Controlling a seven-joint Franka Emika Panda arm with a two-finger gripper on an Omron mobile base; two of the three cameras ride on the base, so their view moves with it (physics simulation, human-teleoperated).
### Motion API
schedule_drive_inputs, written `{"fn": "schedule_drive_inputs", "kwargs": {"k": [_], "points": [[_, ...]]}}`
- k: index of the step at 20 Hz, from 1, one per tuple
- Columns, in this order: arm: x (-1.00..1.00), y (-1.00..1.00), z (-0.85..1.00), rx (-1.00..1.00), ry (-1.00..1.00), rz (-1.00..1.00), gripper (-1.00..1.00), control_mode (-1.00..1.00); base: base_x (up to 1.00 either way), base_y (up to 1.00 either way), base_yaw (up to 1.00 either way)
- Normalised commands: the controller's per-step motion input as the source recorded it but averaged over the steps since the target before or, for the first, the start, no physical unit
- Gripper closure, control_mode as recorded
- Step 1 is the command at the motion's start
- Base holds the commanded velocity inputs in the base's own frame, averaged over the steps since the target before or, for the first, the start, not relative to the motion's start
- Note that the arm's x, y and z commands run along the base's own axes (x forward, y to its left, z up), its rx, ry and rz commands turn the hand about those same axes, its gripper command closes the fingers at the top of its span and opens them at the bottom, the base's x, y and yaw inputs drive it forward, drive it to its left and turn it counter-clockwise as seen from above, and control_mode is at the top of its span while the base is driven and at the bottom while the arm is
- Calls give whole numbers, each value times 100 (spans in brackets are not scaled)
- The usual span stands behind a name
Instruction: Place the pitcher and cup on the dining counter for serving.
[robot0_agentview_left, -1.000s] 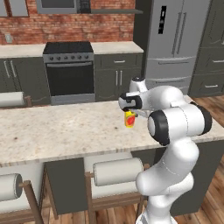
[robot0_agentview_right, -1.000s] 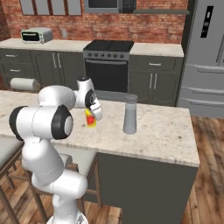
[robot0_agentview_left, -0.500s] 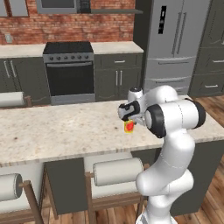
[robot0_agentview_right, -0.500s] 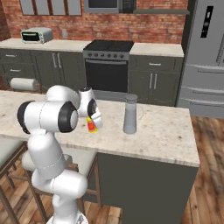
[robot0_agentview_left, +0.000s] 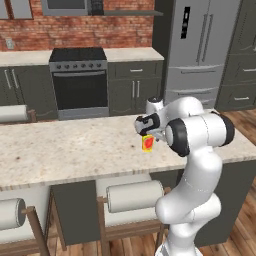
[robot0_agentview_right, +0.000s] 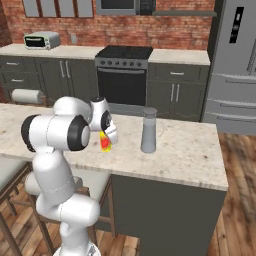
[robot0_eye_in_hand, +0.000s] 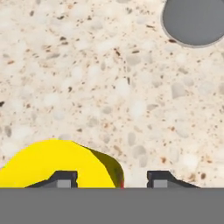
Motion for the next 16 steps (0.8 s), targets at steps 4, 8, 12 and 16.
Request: {"fn": "schedule_drive_inputs", "kwargs": {"k": [4, 8, 12, 16], "points": [[-30, 0, 64, 0, -11, 0, -100, -100, 0, 0, 0], [-54, 0, 77, 0, -17, 0, -100, -100, 0, 0, 0], [-80, 0, 75, 0, -24, 2, -100, -100, 0, 0, 0], [-100, -11, 54, 1, -31, 12, -100, -100, 0, 0, 0]]}}
